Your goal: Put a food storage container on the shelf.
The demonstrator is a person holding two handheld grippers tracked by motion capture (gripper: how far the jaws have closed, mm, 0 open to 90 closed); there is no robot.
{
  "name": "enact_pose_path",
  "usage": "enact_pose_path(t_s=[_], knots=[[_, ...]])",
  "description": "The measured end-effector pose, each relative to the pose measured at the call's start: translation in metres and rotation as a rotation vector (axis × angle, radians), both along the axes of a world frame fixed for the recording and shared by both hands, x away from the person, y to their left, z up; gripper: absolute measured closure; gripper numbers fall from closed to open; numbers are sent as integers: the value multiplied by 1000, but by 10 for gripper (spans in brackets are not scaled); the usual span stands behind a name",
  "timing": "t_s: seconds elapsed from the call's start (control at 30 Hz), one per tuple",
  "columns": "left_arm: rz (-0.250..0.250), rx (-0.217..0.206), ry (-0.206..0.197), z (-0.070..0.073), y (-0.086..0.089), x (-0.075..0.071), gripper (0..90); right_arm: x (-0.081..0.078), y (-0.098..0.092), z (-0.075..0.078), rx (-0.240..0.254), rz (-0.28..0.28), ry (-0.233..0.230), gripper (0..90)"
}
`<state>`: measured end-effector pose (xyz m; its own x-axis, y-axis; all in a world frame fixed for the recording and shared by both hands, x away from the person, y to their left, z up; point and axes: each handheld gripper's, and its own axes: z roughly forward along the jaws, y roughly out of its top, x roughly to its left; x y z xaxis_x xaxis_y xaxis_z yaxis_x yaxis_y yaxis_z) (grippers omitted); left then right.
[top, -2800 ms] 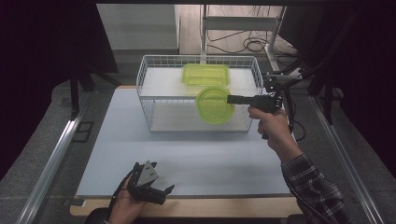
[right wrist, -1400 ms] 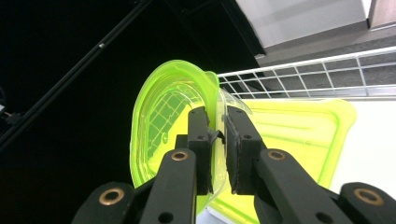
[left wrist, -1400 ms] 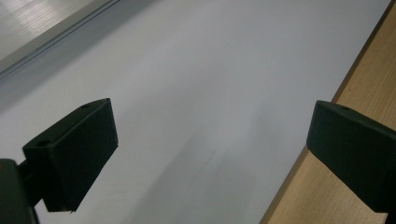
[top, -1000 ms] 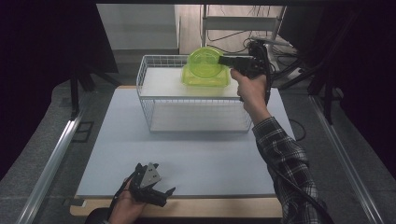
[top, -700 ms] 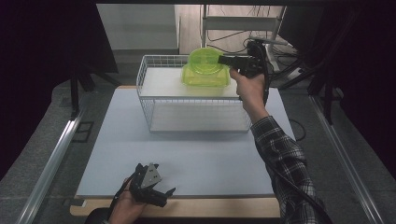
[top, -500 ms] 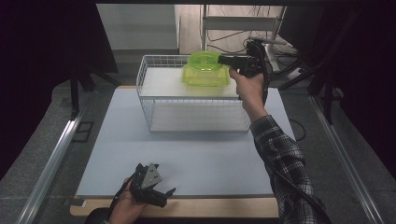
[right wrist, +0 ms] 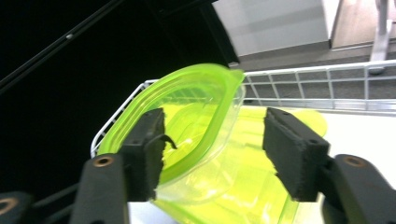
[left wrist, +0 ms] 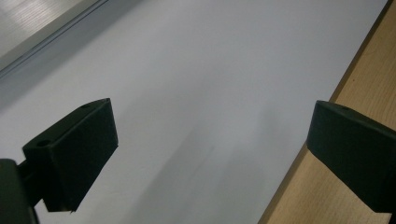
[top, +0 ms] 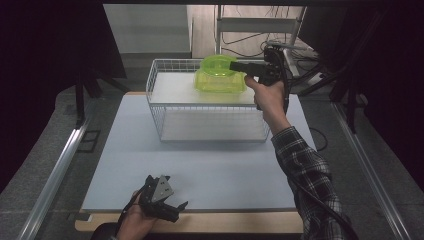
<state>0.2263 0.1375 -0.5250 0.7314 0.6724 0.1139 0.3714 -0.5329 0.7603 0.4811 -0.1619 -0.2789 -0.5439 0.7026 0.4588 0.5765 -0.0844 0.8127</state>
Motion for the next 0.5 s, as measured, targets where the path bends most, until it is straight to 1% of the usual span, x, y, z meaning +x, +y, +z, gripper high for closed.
enact_pose_path(t_s=[0.17,0.23,0.5], knots=[[3,1,-1,0,0,0,20,-9,-1,-1,-16,47,-11,297],[4,0,-2,0,0,0,20,-13,-1,-2,-16,64,-15,277],[5,2,-4,0,0,0,19,-31,-3,-6,-71,118,-38,211]])
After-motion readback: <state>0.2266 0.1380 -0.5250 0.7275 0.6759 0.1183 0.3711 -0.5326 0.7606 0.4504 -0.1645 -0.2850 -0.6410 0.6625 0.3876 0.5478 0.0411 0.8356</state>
